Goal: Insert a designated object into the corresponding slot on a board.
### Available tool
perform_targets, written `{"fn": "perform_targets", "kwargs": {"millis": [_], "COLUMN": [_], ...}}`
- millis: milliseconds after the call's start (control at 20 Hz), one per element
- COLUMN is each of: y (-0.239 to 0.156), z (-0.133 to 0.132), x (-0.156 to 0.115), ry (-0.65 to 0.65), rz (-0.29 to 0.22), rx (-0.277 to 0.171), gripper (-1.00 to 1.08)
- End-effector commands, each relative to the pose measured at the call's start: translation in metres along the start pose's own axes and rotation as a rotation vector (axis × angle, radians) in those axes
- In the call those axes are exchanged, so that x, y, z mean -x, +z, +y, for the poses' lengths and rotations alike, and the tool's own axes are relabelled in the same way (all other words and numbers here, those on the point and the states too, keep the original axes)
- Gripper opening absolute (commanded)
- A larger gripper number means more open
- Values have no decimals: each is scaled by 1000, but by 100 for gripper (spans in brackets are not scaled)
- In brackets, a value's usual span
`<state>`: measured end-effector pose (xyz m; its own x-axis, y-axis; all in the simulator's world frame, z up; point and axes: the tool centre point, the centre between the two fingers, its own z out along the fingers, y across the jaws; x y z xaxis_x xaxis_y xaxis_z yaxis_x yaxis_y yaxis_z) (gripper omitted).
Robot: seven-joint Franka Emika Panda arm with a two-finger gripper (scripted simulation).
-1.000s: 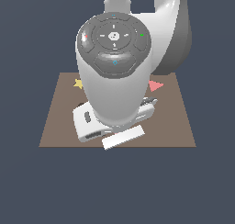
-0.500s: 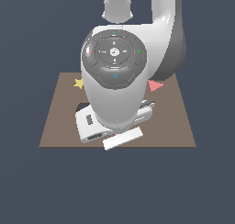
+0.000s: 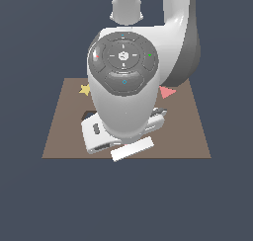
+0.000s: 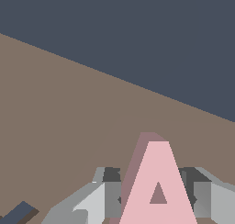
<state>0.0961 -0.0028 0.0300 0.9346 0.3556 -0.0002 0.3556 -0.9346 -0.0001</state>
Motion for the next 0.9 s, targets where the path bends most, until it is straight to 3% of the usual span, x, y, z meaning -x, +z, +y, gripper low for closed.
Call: {"fn": "perform_targets", "kwargs": {"millis": [0,450,850], "y": [0,-1,-1], "z": [0,-3,-11], "x": [0,-5,-14], "ry": [-6,-112,-315], "rz": [0,0,0], "rx": [0,0,0], "gripper": [-100,-100,-100]}}
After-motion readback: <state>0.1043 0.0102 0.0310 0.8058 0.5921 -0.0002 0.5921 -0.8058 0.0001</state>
